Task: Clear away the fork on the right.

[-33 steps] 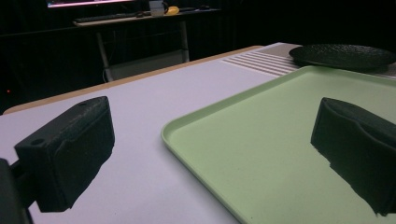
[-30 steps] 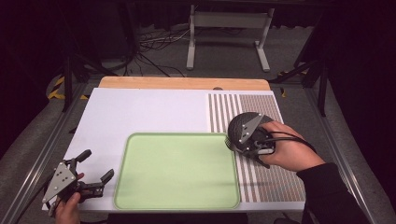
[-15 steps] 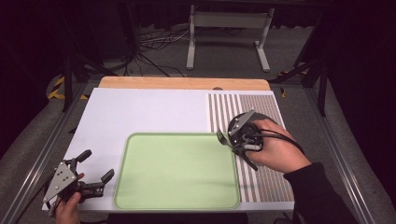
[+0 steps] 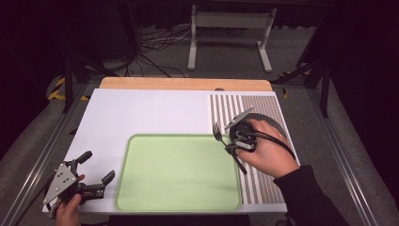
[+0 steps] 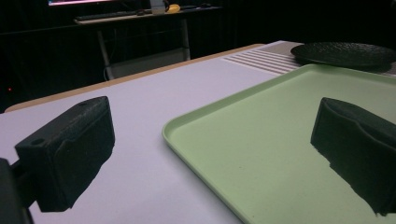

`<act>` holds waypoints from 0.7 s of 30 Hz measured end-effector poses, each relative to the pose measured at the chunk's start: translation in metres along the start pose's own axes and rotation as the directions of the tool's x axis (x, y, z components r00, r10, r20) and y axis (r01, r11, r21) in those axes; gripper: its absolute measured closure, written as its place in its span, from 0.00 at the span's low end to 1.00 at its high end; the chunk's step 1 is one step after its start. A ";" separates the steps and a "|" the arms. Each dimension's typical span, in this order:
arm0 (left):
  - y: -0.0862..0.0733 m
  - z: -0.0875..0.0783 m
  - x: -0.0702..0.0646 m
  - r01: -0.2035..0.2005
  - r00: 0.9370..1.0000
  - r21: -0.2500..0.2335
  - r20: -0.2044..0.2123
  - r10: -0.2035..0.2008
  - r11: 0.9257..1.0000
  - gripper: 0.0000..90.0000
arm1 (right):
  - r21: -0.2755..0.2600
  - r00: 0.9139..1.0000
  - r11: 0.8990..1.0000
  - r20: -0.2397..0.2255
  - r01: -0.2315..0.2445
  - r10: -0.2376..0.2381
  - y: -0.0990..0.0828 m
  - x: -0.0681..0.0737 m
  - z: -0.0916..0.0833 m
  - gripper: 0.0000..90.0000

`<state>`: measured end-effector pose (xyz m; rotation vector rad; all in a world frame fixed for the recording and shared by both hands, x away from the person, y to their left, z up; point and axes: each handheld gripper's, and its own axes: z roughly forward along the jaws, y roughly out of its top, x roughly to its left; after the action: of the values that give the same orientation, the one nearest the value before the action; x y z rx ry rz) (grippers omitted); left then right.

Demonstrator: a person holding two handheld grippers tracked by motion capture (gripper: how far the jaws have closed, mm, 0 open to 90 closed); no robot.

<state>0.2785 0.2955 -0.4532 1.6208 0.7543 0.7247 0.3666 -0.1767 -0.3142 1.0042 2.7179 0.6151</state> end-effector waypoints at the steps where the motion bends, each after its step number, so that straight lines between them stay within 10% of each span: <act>1: 0.000 0.000 0.000 -0.001 1.000 0.003 0.001 0.001 1.000 0.00 | 0.001 1.000 1.000 -0.003 -0.012 0.012 0.001 0.001 0.001 0.94; 21: 0.001 0.000 0.000 -0.004 1.000 -0.003 0.010 0.004 1.000 0.00 | 0.098 0.977 0.973 -0.036 -0.207 0.211 0.015 0.018 0.027 0.94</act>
<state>0.2782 0.2952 -0.4526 1.6224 0.7421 0.7197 0.3692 -0.1463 -0.3321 1.3286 2.7242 0.5539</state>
